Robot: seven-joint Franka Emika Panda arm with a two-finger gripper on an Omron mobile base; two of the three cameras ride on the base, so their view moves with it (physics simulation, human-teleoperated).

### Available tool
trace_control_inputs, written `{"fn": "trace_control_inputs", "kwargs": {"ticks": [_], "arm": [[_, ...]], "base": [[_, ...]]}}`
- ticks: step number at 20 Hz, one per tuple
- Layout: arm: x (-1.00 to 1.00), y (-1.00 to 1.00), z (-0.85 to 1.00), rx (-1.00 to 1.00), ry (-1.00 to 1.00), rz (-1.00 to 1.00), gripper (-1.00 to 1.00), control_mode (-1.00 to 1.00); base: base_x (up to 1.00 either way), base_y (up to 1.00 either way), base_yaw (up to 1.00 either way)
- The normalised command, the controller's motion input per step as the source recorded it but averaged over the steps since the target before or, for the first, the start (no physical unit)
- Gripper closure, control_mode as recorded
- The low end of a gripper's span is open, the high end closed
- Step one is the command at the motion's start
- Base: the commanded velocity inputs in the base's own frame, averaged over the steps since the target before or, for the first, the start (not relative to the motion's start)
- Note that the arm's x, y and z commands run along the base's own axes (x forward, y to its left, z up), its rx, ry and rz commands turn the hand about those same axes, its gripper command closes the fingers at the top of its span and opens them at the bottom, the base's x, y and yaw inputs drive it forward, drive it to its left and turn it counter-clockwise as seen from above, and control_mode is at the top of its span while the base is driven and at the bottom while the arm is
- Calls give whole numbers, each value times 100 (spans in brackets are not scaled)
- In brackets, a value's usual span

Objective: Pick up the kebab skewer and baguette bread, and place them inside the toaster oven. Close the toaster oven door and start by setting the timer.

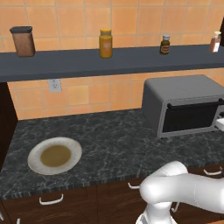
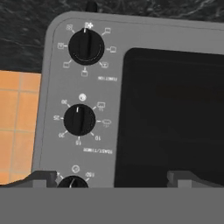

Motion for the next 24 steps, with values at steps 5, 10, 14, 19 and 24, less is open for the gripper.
{"fn": "trace_control_inputs", "kwargs": {"ticks": [5,10,14,19,24], "arm": [[16,-19,-9,0,0,0,-100,-100],[7,-7,-16,0,0,0,-100,-100],[13,-1,-7,0,0,0,-100,-100],[16,0,-2,0,-1,0,-100,-100],[11,-10,-2,0,0,0,-100,-100]], "base": [[0,0,0],[0,0,0],[0,0,0],[0,0,0],[0,0,0]]}}
